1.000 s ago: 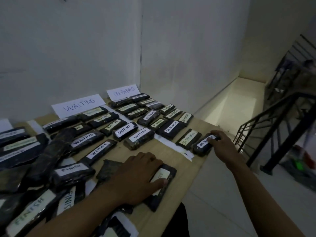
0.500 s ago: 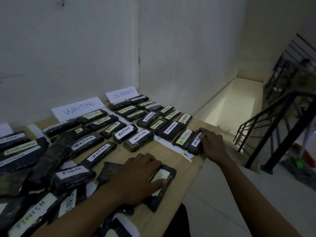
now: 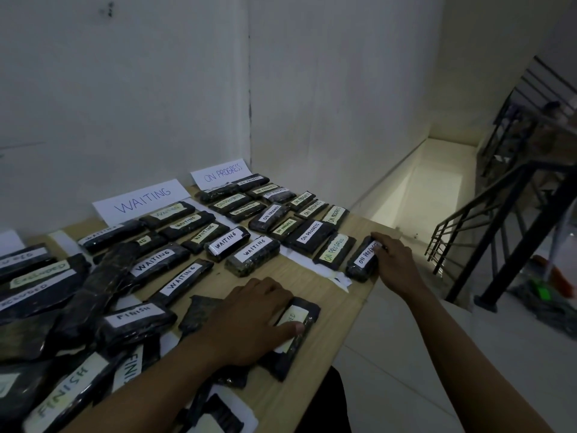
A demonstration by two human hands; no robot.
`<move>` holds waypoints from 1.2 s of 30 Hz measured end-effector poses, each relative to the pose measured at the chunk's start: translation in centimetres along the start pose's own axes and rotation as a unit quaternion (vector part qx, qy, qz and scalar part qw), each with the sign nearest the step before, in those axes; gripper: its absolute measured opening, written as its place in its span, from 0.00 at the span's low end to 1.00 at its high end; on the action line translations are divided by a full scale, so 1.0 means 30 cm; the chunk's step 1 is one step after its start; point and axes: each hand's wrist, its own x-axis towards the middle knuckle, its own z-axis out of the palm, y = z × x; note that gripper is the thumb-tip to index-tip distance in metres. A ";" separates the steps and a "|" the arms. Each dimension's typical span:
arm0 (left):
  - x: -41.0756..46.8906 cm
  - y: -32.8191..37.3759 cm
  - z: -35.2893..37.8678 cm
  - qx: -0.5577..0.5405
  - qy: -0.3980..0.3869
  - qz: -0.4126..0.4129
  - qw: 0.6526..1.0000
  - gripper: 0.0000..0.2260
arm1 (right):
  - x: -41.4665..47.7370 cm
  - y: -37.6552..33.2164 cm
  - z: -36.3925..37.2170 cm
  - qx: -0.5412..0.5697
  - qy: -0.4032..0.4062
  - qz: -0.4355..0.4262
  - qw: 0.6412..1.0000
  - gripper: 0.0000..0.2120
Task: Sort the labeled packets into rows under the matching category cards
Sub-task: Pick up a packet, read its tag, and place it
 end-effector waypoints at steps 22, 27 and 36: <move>-0.504 -0.094 -0.250 -0.034 0.103 -0.112 0.988 0.05 | -0.381 -0.571 0.217 -0.066 -0.310 -0.332 0.888 0.16; -0.627 -0.145 -0.207 -0.003 0.097 -0.133 0.986 0.08 | -0.335 -0.633 0.256 -0.121 -0.354 -0.317 0.872 0.26; -0.630 -0.201 -0.144 0.018 0.143 -0.111 0.983 0.20 | -0.316 -0.617 0.281 0.182 -0.287 -0.112 0.934 0.15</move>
